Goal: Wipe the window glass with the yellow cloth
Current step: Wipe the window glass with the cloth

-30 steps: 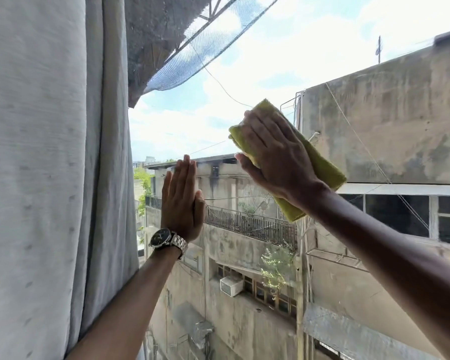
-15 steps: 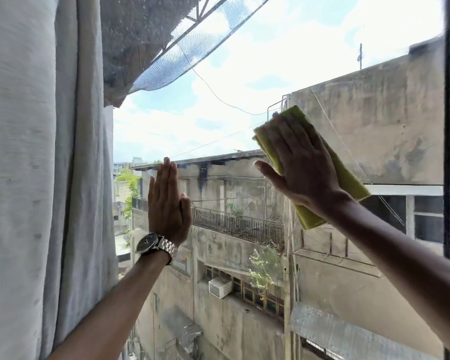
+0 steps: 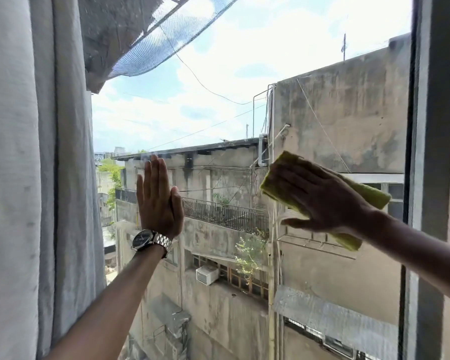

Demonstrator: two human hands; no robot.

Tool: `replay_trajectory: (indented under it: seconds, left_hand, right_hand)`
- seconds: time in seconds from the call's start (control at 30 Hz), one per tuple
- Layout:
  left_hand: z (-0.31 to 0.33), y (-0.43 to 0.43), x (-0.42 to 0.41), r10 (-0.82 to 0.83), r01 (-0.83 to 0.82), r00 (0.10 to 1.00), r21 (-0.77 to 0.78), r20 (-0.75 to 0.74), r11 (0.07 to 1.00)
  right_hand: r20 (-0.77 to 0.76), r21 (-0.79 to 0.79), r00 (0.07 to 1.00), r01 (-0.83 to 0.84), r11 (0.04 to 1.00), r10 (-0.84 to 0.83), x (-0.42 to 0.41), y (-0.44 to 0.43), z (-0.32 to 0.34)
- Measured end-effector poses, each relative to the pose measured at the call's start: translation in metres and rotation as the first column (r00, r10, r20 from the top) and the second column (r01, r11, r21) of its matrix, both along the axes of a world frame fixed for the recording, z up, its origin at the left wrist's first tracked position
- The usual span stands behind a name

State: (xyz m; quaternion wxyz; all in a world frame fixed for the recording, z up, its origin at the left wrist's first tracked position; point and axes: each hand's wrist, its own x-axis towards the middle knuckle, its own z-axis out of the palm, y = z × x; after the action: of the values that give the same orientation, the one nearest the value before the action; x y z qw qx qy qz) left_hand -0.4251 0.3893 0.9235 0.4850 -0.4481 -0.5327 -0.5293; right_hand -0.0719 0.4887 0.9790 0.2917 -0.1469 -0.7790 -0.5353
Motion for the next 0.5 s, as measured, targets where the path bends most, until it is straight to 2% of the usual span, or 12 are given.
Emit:
replay_trajectory:
  seconds: [0.07, 0.17, 0.2, 0.23, 0.27, 0.33, 0.37, 0.43, 0.47, 0.5]
  left_hand:
    - [0.000, 0.001, -0.002, 0.013, -0.013, 1.000, 0.001, -0.004, 1.000]
    - [-0.001, 0.003, -0.004, 0.012, -0.012, 1.000, -0.002, -0.018, 1.000]
    - [-0.001, 0.003, -0.004, 0.011, -0.011, 1.000, -0.004, -0.022, 1.000]
    - [-0.001, 0.003, -0.004, 0.010, -0.011, 1.000, -0.004, -0.021, 1.000]
    - [-0.002, 0.002, -0.004, 0.011, -0.012, 1.000, -0.006, -0.021, 1.000]
    - [-0.002, 0.001, -0.004, 0.011, -0.012, 1.000, -0.010, -0.024, 1.000]
    - [-0.001, 0.001, -0.005, 0.011, -0.011, 1.000, -0.018, -0.020, 1.000]
    - [0.001, 0.000, -0.004, 0.032, -0.032, 0.999, -0.043, 0.000, 0.999]
    - [0.001, -0.001, -0.003, 0.052, -0.052, 0.999, -0.055, 0.008, 0.997]
    - [0.001, -0.001, -0.001, 0.073, -0.072, 0.997, -0.067, 0.010, 0.995]
  right_hand:
    - [-0.232, -0.040, 0.972, 0.016, 0.999, -0.025, 0.003, -0.001, 0.034]
    - [-0.583, -0.120, 0.812, -0.088, 0.989, 0.001, -0.032, -0.011, 0.034]
    - [-0.651, -0.139, 0.759, -0.137, 0.981, 0.014, -0.050, -0.017, 0.020]
    - [-0.643, -0.153, 0.765, -0.163, 0.975, 0.027, -0.067, -0.024, 0.000]
    - [-0.542, -0.176, 0.840, -0.155, 0.972, 0.036, -0.081, -0.029, -0.027]
    - [-0.188, -0.158, 0.979, -0.109, 0.981, 0.078, -0.092, -0.034, -0.079]
    - [-0.010, -0.125, 0.996, -0.085, 0.989, 0.084, -0.088, -0.033, -0.092]
    - [0.267, -0.023, 0.960, -0.077, 0.997, 0.081, -0.071, -0.022, -0.081]
    - [0.340, 0.036, 0.938, -0.081, 0.996, 0.064, -0.065, -0.015, -0.062]
    - [0.350, 0.081, 0.936, -0.082, 0.993, 0.049, -0.060, -0.010, -0.037]
